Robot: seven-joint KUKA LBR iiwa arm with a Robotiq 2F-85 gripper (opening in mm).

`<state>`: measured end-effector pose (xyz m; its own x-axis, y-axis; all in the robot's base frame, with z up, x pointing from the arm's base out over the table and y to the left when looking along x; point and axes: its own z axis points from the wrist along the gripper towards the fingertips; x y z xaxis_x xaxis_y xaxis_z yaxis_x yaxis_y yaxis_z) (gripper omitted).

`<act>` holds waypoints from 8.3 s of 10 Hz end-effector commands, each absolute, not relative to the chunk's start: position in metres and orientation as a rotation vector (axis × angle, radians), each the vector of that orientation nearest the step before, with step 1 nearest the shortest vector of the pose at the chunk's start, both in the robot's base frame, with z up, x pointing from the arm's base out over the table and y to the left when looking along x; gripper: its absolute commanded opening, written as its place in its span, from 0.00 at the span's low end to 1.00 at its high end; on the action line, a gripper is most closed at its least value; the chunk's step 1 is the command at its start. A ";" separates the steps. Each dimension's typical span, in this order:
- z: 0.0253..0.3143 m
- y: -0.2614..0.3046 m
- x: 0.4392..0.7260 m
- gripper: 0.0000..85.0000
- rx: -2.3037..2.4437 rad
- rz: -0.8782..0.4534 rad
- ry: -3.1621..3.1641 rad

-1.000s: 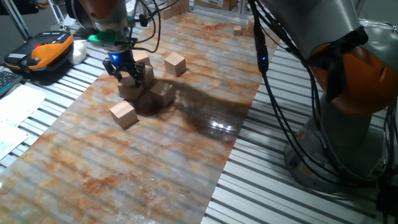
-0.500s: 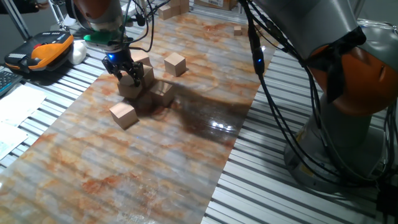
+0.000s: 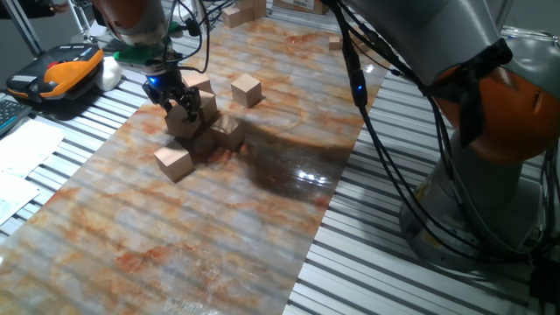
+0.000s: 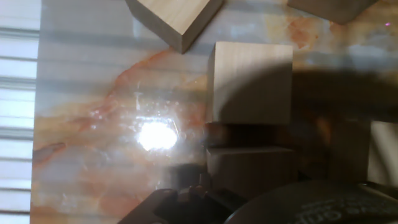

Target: Stack the blocks into a pyramid shape

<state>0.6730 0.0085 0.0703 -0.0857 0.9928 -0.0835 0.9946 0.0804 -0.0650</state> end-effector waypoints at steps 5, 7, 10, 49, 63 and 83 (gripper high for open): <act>0.071 0.005 0.674 0.00 2.123 -0.174 2.286; 0.071 0.003 0.675 0.00 2.117 -0.171 2.291; 0.073 -0.006 0.677 0.00 2.094 -0.154 2.309; 0.057 -0.014 0.673 0.00 2.151 -0.195 2.262; 0.054 -0.013 0.670 0.00 2.149 -0.172 2.265; 0.049 -0.011 0.666 0.00 2.179 -0.209 2.238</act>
